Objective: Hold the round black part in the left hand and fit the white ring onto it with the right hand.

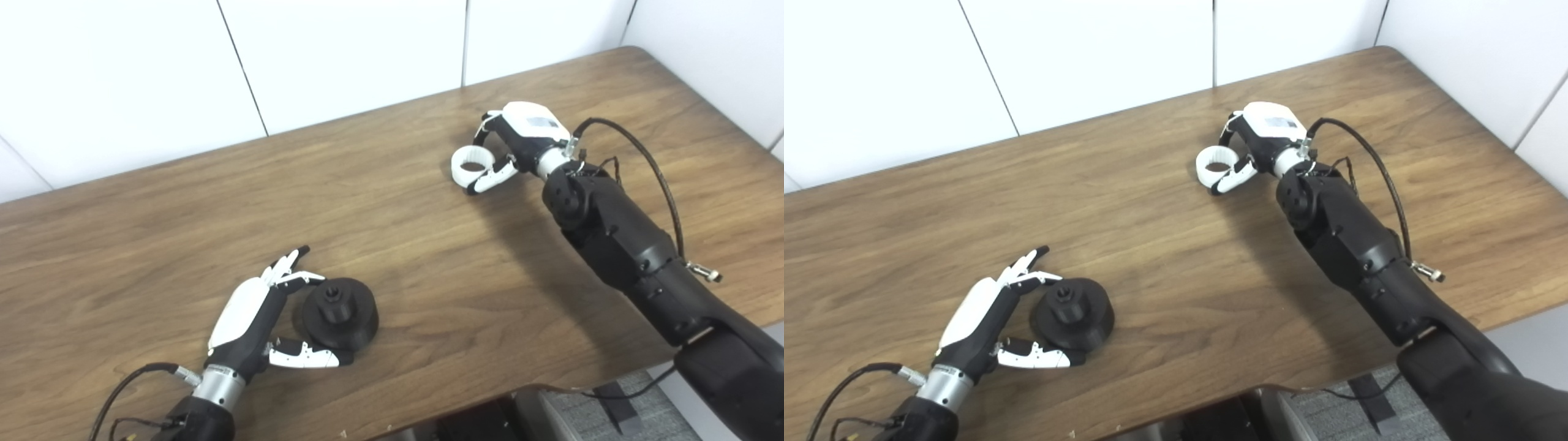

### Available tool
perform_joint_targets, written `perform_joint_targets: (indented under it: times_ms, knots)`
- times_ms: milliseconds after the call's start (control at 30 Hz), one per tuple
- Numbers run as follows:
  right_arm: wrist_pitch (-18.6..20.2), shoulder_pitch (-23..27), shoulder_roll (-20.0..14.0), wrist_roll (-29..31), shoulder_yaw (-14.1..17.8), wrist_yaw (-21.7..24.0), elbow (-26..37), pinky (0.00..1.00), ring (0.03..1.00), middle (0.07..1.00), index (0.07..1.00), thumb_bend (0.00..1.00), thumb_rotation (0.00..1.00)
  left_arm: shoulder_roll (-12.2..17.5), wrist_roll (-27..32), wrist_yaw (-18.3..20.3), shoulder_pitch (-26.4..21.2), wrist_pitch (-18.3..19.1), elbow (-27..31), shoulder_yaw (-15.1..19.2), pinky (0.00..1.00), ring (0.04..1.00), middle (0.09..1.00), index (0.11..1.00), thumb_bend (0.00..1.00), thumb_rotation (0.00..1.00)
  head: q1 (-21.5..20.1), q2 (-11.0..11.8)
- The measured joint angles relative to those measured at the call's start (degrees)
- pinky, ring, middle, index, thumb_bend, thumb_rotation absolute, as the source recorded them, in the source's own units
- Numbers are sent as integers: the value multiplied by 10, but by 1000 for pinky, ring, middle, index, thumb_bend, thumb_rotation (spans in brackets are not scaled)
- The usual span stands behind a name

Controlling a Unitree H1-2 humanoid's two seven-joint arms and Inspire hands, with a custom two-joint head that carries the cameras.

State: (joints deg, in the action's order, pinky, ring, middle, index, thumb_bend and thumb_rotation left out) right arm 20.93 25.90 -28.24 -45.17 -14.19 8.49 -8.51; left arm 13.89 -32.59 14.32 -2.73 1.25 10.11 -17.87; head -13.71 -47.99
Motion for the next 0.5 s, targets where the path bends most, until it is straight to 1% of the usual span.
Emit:
perform_joint_targets:
  times_ms: [33, 67, 133, 267, 500]
  knots:
    - [-2, 0, 0, 1, 0, -2, 0, 865, 874, 876, 528, 622, 196, 0, 0, 0, 0, 0, 0, 0, 1000, 1000, 1000, 628, 998, 374, 0, 0]
    - [-6, -1, 0, 2, 2, -6, -1, 871, 874, 875, 510, 573, 176, 0, 0, 0, 0, 0, 0, 0, 1000, 1000, 1000, 628, 997, 373, -1, -1]
    - [-12, -3, 1, 9, 7, -15, -1, 882, 876, 876, 495, 532, 159, 0, 0, 0, 0, 0, 0, 0, 1000, 1000, 1000, 628, 993, 376, -1, -2]
    - [-16, -4, 2, 13, 10, -22, -1, 901, 876, 871, 490, 521, 154, 0, 0, 0, 0, 1, 1, 0, 1000, 1000, 1000, 628, 993, 377, 0, -3]
    - [-20, -8, 6, 19, 15, -29, 0, 879, 860, 860, 489, 522, 154, 0, -2, 0, 0, 1, 1, 0, 1000, 1000, 1000, 625, 996, 374, 3, -4]
